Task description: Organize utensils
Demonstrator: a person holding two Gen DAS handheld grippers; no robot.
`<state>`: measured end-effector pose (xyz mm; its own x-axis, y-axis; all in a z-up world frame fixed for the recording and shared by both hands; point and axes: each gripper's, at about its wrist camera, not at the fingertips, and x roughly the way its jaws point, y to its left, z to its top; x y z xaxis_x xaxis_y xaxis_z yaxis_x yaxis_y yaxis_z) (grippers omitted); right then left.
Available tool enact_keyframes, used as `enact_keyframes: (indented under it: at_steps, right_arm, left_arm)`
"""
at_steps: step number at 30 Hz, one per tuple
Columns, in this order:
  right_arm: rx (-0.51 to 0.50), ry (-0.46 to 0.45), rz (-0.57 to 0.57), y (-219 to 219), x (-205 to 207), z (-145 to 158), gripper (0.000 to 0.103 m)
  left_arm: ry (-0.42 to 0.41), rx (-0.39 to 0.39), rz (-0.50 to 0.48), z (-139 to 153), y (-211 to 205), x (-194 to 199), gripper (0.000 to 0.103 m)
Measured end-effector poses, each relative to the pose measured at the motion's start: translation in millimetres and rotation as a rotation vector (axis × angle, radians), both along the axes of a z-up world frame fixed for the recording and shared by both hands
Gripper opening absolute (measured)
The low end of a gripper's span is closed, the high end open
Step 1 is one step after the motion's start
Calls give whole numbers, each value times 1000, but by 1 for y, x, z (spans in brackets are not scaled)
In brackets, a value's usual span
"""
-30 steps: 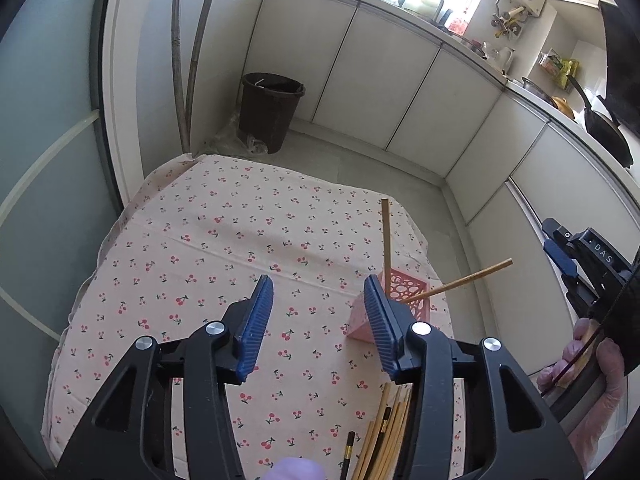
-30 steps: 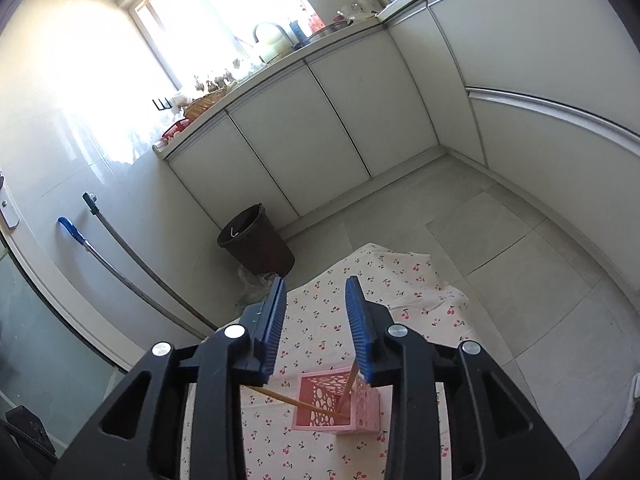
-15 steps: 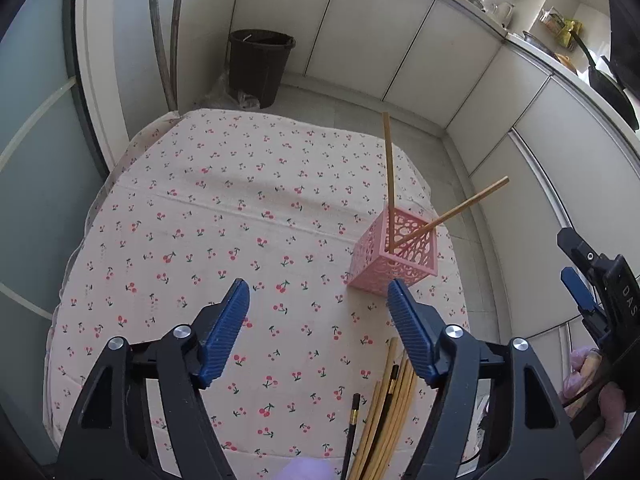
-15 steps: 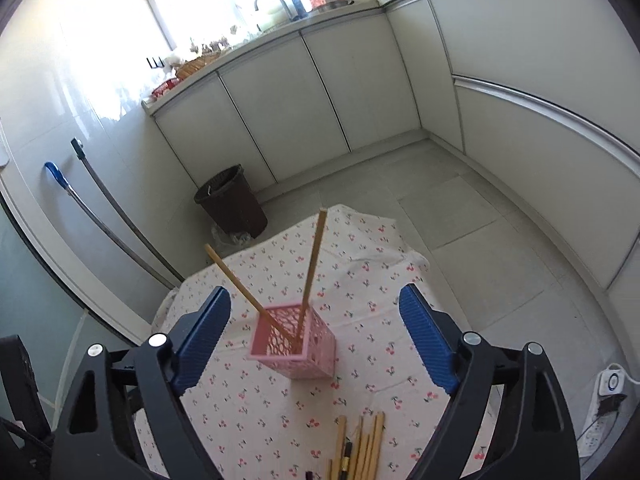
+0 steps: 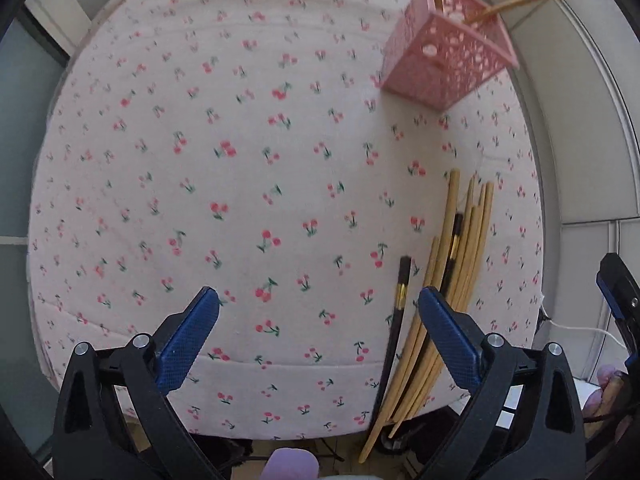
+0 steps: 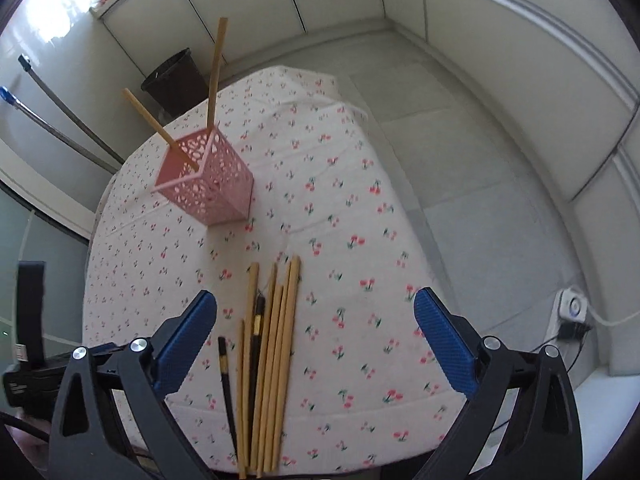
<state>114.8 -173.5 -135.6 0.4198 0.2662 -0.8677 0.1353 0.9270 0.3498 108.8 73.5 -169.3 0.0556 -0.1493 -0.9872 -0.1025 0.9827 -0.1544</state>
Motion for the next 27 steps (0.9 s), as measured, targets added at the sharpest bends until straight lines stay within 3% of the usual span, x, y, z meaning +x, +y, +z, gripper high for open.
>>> enact_keyframes:
  at_steps: [4,7,21,27]
  right_arm:
    - [93,55,20,9,-13,-13,96]
    - [116,82,13,10,-14,-20,96]
    - [177,129,-17,-4,-7,-26,96]
    - [200,127,-34,-7,-6,-27,96]
  left_arm:
    - [61,-30,31,-24,-5,-9,96]
    - [55,-41,48,-30,-8,-10,96]
    - [-30,176,-82,-49,-55,-20,93]
    - [-26,158,-85,-53,-71,-21,73]
